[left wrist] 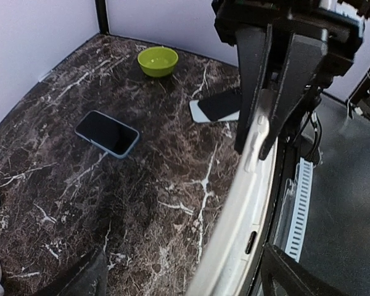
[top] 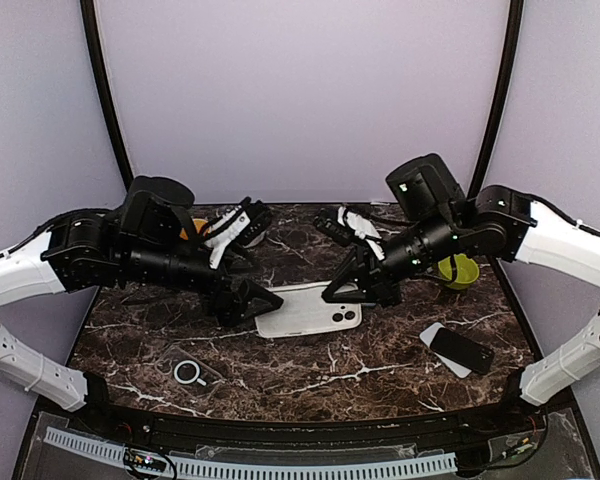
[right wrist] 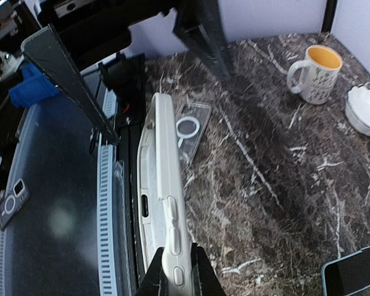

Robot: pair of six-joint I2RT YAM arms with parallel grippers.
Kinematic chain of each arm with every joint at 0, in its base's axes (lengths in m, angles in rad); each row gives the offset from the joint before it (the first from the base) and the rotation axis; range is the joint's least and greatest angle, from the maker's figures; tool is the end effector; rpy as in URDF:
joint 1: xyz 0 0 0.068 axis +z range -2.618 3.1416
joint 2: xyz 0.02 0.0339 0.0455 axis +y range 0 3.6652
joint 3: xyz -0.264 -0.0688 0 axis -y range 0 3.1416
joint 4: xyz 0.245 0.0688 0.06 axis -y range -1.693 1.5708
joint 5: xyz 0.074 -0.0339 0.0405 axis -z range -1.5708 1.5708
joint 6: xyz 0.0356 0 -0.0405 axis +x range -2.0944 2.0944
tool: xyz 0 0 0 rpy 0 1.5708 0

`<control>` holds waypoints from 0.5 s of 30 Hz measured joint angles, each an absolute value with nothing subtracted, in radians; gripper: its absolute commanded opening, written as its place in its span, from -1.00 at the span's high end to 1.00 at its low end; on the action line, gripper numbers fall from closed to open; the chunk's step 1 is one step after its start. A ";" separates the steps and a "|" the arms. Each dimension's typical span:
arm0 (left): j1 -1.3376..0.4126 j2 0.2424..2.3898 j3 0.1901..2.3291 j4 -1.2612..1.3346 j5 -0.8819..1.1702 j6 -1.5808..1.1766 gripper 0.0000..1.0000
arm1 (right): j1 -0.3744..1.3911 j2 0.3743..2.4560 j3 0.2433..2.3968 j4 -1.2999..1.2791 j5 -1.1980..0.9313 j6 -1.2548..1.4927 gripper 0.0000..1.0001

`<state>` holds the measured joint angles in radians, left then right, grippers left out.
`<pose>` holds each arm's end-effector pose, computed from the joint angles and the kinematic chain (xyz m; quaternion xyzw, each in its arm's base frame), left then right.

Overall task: Put the phone into the phone case
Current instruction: Pass from the right arm to the left

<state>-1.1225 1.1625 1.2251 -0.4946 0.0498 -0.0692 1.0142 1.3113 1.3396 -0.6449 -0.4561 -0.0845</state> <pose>0.1091 -0.2310 0.3851 0.4348 0.7211 -0.3198 0.4343 0.1356 0.2476 0.3743 -0.5404 0.6838 0.3800 0.3098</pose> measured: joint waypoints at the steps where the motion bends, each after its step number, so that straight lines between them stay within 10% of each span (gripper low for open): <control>1: -1.122 1.182 1.226 -0.503 0.063 -0.056 -0.62 | 1.031 1.335 1.360 -0.680 -0.448 -0.101 1.00; 5: -1.122 1.256 1.226 -0.537 0.110 -0.012 -0.20 | 1.078 1.392 1.416 -0.782 -0.439 -0.158 1.00; 11: -1.127 1.251 1.211 -0.531 0.186 0.006 0.99 | 1.099 1.397 1.486 -0.817 -0.423 -0.214 1.00; 15: -1.137 1.221 1.187 -0.509 0.216 0.011 1.00 | 1.103 1.395 1.488 -0.808 -0.402 -0.231 -0.22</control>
